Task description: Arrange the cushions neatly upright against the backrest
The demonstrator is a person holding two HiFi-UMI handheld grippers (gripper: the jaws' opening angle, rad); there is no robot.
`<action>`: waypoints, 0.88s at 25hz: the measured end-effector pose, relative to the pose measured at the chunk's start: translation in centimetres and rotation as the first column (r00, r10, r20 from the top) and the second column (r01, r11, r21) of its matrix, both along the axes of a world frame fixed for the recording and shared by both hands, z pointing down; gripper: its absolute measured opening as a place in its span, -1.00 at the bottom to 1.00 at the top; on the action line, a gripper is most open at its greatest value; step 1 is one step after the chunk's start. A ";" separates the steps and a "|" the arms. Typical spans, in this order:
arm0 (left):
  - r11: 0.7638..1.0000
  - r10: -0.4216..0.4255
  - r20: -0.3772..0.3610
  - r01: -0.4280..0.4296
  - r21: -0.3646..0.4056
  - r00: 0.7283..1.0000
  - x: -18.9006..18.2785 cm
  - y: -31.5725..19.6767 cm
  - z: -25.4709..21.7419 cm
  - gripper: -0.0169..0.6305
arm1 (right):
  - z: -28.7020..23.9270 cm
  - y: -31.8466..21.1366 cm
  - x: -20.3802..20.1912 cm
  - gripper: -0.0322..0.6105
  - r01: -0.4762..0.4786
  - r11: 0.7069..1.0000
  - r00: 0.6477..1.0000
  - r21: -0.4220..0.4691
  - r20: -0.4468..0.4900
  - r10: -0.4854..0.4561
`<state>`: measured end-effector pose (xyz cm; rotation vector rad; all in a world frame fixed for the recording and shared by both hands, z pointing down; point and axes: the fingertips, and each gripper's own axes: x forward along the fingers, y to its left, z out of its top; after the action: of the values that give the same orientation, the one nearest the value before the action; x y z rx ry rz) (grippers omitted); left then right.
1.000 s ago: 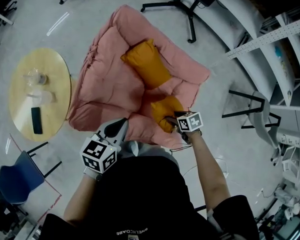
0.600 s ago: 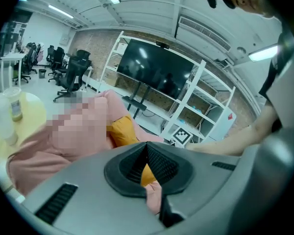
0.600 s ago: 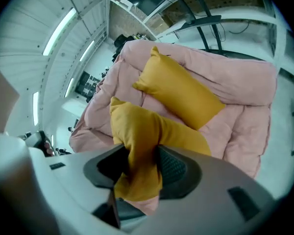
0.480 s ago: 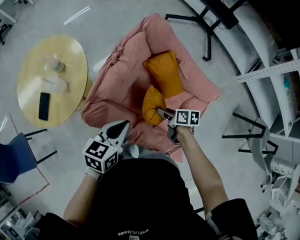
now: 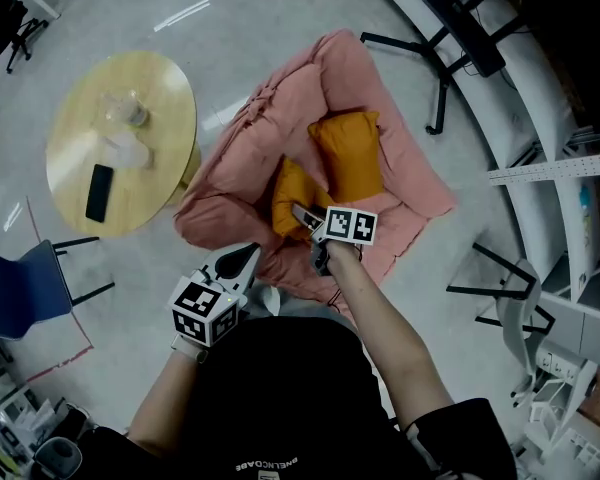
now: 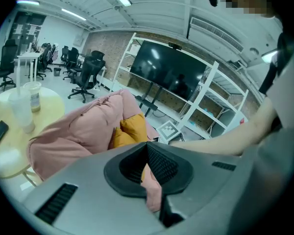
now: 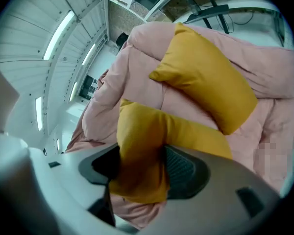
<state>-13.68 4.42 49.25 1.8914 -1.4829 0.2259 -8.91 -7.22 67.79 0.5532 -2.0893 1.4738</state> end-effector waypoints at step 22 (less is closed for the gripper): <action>0.940 0.183 0.205 -0.110 -0.324 0.961 0.3 -7.0 14.9 0.03 | 1.9 2.4 16.1 0.32 -0.179 0.980 0.976 0.087 -0.105 0.188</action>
<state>-13.42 -2.62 64.16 1.7617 -1.3587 0.7317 7.23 -4.84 69.71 0.8603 -2.0581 1.4296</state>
